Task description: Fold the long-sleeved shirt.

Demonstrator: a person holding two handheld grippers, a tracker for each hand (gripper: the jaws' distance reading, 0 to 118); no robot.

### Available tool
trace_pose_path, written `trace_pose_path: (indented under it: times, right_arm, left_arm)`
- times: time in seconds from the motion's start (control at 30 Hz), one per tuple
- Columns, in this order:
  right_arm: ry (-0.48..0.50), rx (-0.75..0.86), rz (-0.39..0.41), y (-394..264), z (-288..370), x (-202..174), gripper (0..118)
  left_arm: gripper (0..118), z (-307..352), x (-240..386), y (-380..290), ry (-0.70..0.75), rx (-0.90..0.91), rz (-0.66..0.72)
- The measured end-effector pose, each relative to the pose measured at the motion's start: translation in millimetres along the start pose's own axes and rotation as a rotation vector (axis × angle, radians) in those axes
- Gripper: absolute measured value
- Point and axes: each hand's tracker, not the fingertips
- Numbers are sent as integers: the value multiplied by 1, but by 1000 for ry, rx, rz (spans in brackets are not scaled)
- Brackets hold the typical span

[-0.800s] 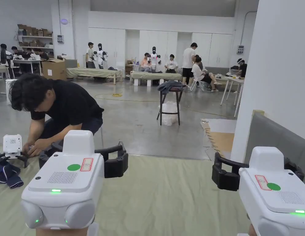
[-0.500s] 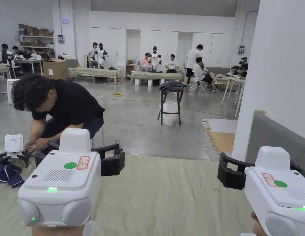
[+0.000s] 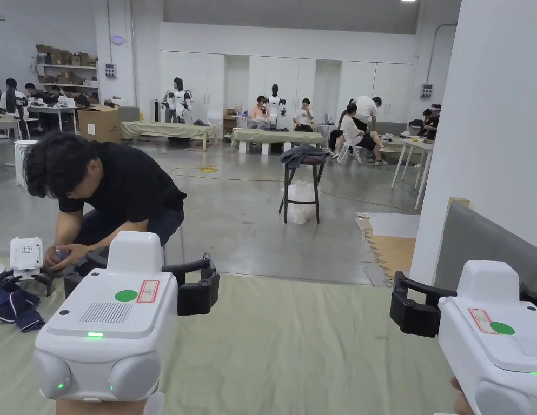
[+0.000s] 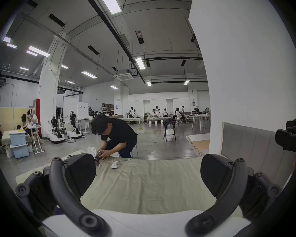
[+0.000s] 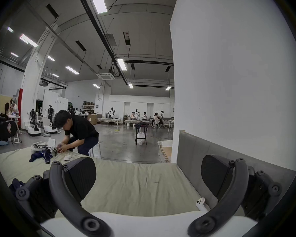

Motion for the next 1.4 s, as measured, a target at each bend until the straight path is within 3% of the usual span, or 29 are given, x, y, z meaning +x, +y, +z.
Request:
trace_pose_path:
  times: [0.67,1.4]
  right_arm:
    - [1,8,58,-4,5,-9,118]
    - [14,23,57,0,15,-10,118]
  left_arm:
    - [111,3,1,-6,-2,22,-13]
    - [111,5,1,-9,-14,18,-3]
